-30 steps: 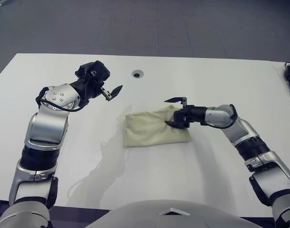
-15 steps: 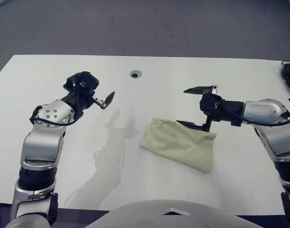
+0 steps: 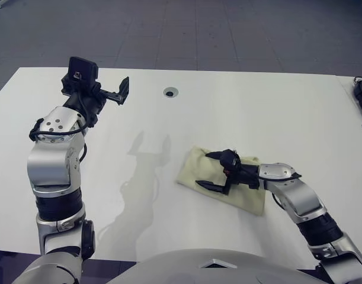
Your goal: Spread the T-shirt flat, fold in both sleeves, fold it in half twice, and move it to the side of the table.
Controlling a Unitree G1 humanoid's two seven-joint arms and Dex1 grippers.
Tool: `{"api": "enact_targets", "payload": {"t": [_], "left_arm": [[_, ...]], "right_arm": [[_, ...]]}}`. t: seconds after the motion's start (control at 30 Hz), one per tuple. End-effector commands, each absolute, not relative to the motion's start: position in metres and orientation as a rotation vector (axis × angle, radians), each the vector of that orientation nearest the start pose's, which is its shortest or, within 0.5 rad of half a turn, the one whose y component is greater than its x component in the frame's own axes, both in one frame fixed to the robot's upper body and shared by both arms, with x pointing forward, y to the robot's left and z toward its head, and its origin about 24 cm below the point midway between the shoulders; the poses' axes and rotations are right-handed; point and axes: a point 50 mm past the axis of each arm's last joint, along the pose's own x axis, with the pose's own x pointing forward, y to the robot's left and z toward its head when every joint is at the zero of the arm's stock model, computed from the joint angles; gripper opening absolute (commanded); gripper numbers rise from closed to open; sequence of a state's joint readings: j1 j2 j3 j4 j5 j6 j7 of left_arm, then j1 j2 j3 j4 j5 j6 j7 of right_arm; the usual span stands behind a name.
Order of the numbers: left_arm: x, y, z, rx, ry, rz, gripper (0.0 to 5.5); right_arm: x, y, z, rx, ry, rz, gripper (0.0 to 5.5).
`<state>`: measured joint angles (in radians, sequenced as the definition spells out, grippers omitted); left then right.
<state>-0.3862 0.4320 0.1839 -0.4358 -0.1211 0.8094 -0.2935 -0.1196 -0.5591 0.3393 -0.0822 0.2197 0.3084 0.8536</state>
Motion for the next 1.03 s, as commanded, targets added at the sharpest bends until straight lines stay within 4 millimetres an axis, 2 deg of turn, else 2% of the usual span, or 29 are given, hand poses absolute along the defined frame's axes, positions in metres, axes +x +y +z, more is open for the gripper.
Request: {"api": "enact_targets", "payload": {"t": [0.03,0.07,0.13,0.23,0.33,0.5,0.6,0.7,0.73,0.8,0.83,0.9,0.97,1.03], "left_arm": [[0.285,0.202,0.192,0.285,-0.026,-0.155,5.40],[0.284,0.199,0.190,0.283,-0.026,-0.155,5.40],[0.280,0.194,0.185,0.281,-0.021,-0.152,5.40],[0.270,0.190,0.175,0.261,-0.003,-0.134,5.40],[0.265,0.186,0.167,0.237,0.011,-0.114,5.40],[0.266,0.177,0.164,0.211,0.008,-0.118,5.40],[0.266,0.177,0.162,0.211,0.011,-0.111,5.40],[0.267,0.180,0.161,0.211,0.016,-0.090,5.40],[0.267,0.181,0.161,0.210,0.017,-0.083,5.40],[0.265,0.183,0.159,0.207,0.019,-0.064,5.40],[0.266,0.183,0.158,0.208,0.021,-0.055,5.40],[0.270,0.180,0.155,0.206,0.024,-0.046,5.40],[0.274,0.178,0.154,0.197,0.023,-0.044,5.40],[0.276,0.178,0.153,0.188,0.020,-0.047,5.40]], "right_arm": [[0.234,-0.200,-0.022,-0.367,0.649,0.755,5.37],[0.229,-0.227,-0.039,-0.351,0.713,0.576,5.37],[0.213,-0.276,-0.059,-0.320,0.805,0.279,5.37],[0.195,-0.332,-0.059,-0.243,0.824,-0.048,5.37],[0.190,-0.359,-0.051,-0.225,0.804,-0.176,5.37],[0.203,-0.371,-0.038,-0.233,0.731,-0.236,5.37],[0.231,-0.364,-0.018,-0.251,0.598,-0.196,5.37],[0.276,-0.341,0.044,-0.262,0.290,-0.171,5.37],[0.291,-0.321,0.077,-0.256,0.158,-0.151,5.37],[0.308,-0.271,0.122,-0.194,-0.022,-0.094,5.37],[0.314,-0.241,0.131,-0.142,-0.060,-0.034,5.37],[0.321,-0.202,0.125,-0.067,-0.044,0.033,5.37],[0.322,-0.184,0.116,-0.037,-0.008,0.026,5.37],[0.318,-0.177,0.114,-0.020,0.010,0.012,5.37]]}}
